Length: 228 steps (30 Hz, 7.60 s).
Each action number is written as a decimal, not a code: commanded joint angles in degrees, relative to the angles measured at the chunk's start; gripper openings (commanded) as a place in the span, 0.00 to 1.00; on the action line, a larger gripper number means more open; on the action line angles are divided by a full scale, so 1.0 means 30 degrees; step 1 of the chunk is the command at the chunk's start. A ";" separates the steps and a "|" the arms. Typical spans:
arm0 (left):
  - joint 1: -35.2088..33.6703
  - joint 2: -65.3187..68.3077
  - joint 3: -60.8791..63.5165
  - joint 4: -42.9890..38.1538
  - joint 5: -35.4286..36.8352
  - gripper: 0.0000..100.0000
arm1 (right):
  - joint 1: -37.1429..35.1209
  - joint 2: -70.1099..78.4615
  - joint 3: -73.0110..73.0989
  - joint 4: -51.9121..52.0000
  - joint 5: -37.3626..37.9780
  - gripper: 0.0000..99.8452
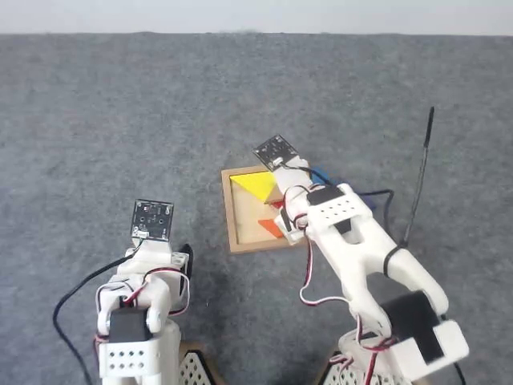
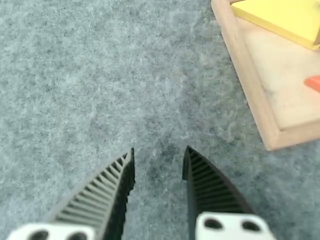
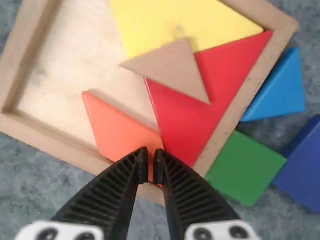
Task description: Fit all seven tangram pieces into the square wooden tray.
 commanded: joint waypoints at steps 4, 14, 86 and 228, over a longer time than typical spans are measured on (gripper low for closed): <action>0.0000 -0.0527 -0.0161 0.0176 -0.0117 0.15 | 0.0337 -0.2974 0.0264 0.1245 0.0264 0.05; 0.0000 -0.0527 -0.0161 0.0176 -0.0117 0.15 | 0.0396 -0.4440 -0.4337 0.1538 -0.0762 0.05; 0.0000 -0.0527 -0.0161 0.0176 -0.0117 0.15 | -0.3795 0.5817 -0.8381 0.1480 -0.1172 0.05; 0.0000 -0.0527 -0.0161 0.0176 -0.0117 0.15 | 0.5319 0.6403 -0.8879 0.5231 0.2432 0.22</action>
